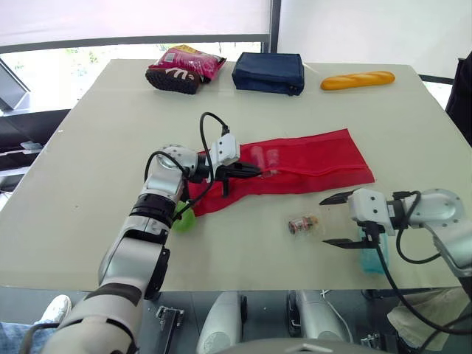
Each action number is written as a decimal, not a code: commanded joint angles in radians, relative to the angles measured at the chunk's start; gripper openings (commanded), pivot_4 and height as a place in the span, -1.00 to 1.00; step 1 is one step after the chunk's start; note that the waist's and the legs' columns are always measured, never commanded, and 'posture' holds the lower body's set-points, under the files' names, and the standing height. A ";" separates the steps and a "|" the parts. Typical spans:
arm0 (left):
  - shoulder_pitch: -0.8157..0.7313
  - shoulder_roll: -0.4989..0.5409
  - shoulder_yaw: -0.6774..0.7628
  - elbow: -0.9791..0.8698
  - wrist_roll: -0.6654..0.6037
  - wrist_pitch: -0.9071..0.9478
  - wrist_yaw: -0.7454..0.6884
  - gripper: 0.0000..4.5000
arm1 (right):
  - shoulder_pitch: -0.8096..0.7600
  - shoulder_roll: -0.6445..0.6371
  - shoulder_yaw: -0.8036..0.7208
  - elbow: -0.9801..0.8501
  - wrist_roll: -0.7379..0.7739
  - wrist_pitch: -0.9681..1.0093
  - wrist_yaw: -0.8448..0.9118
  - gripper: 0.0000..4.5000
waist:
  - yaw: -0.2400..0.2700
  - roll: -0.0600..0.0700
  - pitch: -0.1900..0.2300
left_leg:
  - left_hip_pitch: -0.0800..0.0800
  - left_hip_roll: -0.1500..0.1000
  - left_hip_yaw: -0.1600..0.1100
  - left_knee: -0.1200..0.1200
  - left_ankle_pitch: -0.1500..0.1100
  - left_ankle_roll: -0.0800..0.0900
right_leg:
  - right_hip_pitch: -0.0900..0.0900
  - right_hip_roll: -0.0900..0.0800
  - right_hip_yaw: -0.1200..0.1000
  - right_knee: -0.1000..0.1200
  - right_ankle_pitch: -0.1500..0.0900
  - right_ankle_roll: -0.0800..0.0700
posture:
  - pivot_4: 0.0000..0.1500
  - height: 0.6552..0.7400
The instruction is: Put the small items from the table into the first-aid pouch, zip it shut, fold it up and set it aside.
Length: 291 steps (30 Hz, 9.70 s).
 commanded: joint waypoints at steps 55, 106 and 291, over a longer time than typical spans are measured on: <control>0.069 -0.118 -0.029 -0.177 -0.017 0.025 -0.002 -1.00 | -0.158 0.610 -0.225 -0.194 0.064 1.056 -0.974 -0.86 | -0.003 0.001 0.000 | -0.002 0.001 -0.002 0.004 0.000 0.000 | -0.001 0.001 -0.001 0.004 0.000 -0.001 | 1.00 0.37; -0.202 0.098 -0.116 0.311 -0.014 -0.317 -0.259 -0.87 | 0.428 0.222 -0.746 -0.521 0.508 0.391 -0.439 1.00 | 0.001 0.001 0.001 | -0.004 0.003 -0.001 0.003 0.000 0.000 | -0.001 0.002 -0.002 0.000 -0.002 0.003 | 1.00 0.37; 0.116 -0.380 -0.226 -0.421 0.111 0.372 0.386 -1.00 | 0.646 0.362 -0.456 -0.820 0.410 0.866 -1.084 -0.89 | 0.025 0.003 -0.001 | -0.004 0.002 -0.003 0.004 0.000 0.000 | 0.000 0.002 -0.001 -0.001 -0.005 -0.001 | 1.00 0.37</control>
